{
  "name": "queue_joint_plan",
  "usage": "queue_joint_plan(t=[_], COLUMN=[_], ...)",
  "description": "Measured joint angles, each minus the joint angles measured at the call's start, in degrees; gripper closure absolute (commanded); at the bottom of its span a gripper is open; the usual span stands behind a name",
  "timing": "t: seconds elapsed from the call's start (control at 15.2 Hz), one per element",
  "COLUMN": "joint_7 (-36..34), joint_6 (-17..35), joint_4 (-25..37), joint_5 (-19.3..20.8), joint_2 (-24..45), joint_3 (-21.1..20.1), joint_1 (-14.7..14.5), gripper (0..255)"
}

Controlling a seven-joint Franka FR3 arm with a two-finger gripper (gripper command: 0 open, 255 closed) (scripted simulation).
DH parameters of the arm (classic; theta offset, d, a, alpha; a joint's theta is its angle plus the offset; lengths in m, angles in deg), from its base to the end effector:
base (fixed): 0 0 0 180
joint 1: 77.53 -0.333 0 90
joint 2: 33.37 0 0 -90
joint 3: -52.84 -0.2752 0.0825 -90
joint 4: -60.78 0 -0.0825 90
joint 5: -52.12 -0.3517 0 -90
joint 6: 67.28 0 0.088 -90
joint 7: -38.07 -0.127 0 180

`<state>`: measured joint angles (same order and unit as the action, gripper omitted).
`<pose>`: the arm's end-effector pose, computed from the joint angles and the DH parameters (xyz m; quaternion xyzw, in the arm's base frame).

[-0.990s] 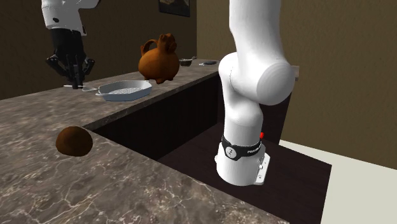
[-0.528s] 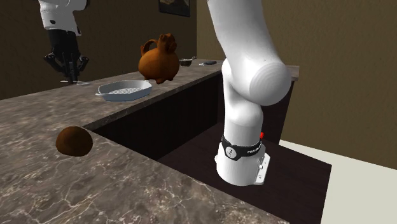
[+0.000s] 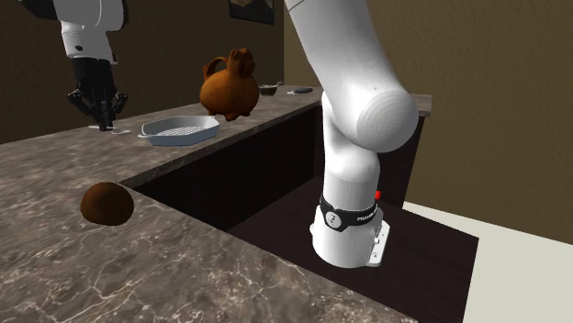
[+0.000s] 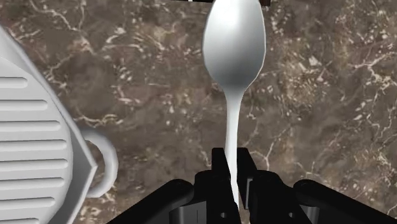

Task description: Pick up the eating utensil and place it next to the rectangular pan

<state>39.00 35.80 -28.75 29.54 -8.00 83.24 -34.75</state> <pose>0.2456 -0.5587 0.3616 -0.7760 0.6221 0.0085 0.1036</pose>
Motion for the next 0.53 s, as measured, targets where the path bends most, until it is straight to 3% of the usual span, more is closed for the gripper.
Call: queue_joint_plan(t=[0.53], joint_7=[1.73], joint_6=[4.87], joint_4=[-3.24], joint_5=[-1.45], joint_2=[2.13], joint_3=[-0.64], joint_1=[0.23], gripper=[255])
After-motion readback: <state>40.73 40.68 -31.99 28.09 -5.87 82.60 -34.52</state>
